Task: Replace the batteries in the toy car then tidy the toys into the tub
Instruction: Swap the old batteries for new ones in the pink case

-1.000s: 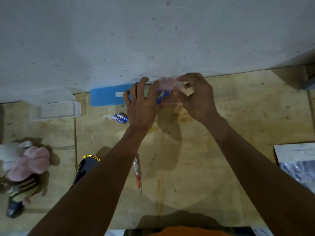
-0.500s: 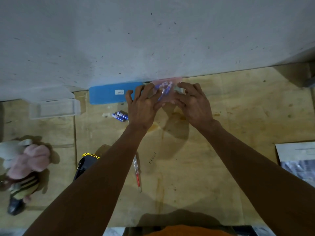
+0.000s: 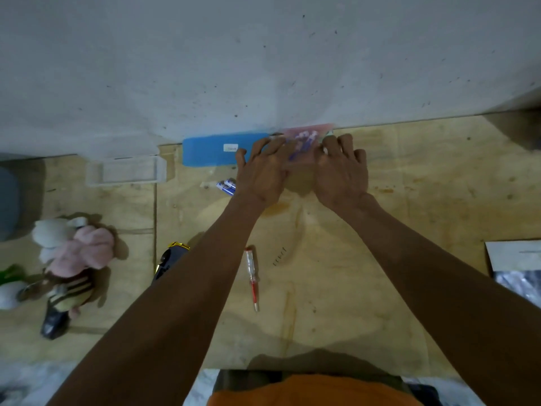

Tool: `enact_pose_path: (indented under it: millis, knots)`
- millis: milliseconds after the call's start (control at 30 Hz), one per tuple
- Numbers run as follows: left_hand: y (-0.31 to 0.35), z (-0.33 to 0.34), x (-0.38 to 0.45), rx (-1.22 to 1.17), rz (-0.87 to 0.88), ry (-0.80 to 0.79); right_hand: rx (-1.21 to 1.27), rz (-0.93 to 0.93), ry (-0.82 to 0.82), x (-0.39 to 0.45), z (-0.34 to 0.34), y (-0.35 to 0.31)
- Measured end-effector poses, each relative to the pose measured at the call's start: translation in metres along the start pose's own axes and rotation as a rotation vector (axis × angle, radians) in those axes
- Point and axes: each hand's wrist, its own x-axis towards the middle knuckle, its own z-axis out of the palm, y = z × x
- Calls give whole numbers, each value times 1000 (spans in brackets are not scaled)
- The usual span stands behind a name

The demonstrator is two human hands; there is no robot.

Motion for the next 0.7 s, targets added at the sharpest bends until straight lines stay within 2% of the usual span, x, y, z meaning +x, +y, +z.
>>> enact_pose_path:
  millis: [100,167,233,333,433,533,700]
  knots:
    - [-19,-11,-33,-159,-28,132,141,19,34,-16,-1,-21]
    - [-41,-14,-64,-269,-81,235,318,-2,106,-32,7,-41]
    - [-66,-14,-100,-336,-146,328,486,0,112,-47,19,-66]
    - [-99,-12,-159,-396,-305,314,586,23,58,-55,36,-101]
    - [-125,-5,-212,-371,-408,228,527,-2,78,-50,52,-128]
    - [-142,5,-245,-333,-462,137,297,-72,151,-39,68,-140]
    - [-159,23,-263,-342,-384,41,74,-186,222,-24,91,-147]
